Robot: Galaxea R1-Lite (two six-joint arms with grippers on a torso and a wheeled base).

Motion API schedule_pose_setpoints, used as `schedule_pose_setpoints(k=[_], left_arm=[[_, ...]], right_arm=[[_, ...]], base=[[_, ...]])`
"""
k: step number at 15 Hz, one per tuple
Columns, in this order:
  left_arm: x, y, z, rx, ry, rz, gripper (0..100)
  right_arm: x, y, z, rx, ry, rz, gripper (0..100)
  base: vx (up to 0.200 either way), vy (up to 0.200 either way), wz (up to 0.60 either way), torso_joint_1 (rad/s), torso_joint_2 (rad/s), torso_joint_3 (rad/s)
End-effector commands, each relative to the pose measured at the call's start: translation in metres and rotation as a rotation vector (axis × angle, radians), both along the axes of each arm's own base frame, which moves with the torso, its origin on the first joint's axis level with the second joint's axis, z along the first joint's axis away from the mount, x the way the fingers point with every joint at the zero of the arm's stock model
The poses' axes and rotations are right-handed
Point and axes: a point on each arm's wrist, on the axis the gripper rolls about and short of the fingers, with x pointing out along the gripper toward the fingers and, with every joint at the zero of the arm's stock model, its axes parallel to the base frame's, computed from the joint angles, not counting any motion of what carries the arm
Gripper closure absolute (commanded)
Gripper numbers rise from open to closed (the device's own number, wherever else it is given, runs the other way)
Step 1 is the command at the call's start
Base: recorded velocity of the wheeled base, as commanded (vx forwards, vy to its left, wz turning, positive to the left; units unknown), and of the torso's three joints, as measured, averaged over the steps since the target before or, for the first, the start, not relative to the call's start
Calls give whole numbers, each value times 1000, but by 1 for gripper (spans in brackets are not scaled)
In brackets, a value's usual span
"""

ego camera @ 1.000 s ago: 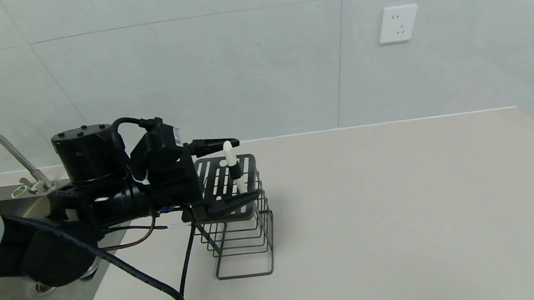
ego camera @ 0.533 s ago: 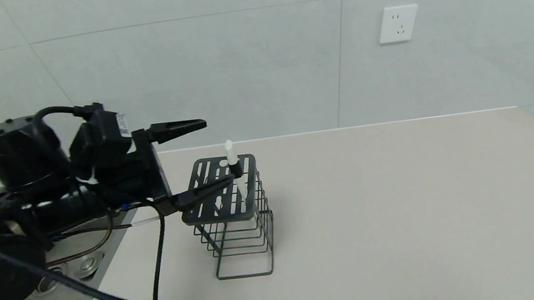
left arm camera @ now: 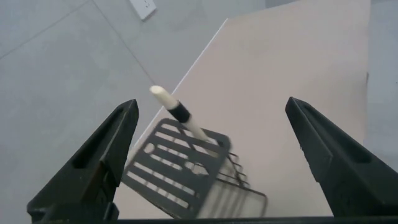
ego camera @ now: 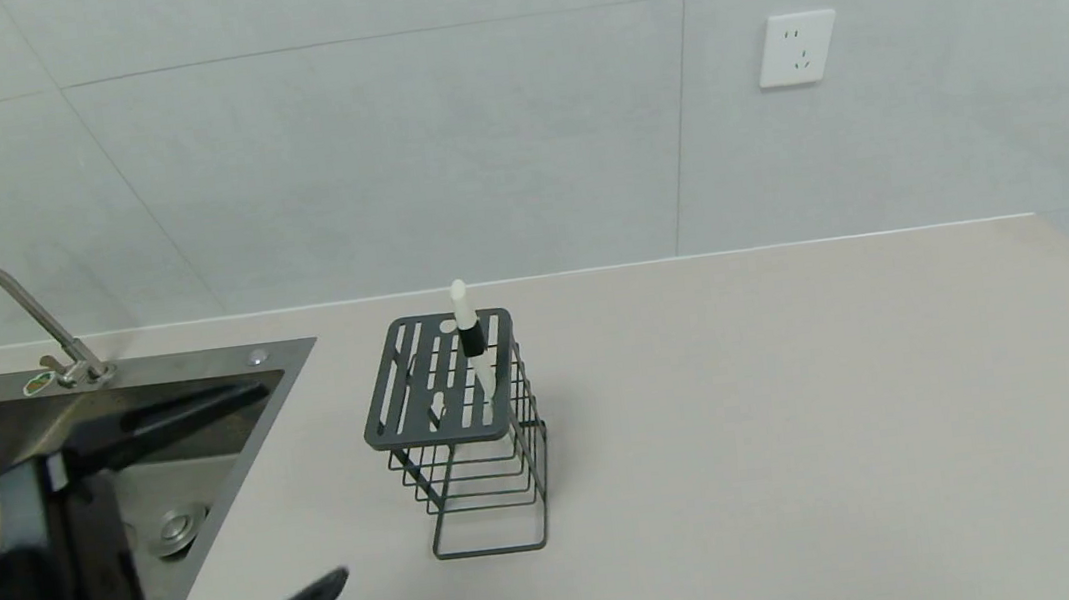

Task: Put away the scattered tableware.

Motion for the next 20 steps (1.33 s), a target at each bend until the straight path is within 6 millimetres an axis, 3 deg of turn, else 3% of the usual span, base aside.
schedule_pose_setpoints(k=[1,5,7,9,12,16,20], left_arm=[[-64,10,-33,-66,36,30,0],[-113,18,-53,-183,189,24,0],[-136,22,-61,-260,177,75,0],[-152,26,-83,-306,207,143,0],[-149,28,-87,-337,220,310,0],[-143,35,-113,-267,374,701,0],[-150,35,-118,-328,273,929,0]], right_arm=[[0,0,0,-1,0,-1,100],[0,0,0,-1,0,-1,100],[0,0,0,-1,0,1,100],[0,0,0,-2,2,1,100],[0,0,0,-2,2,-1,100],[0,0,0,-4,1,3,100],[0,0,0,-3,2,9,100]], base=[[0,0,0,0,0,0],[0,0,0,0,0,0],[0,0,0,0,0,0],[0,0,0,0,0,0],[0,0,0,0,0,0],[0,0,0,0,0,0],[0,0,0,0,0,0]])
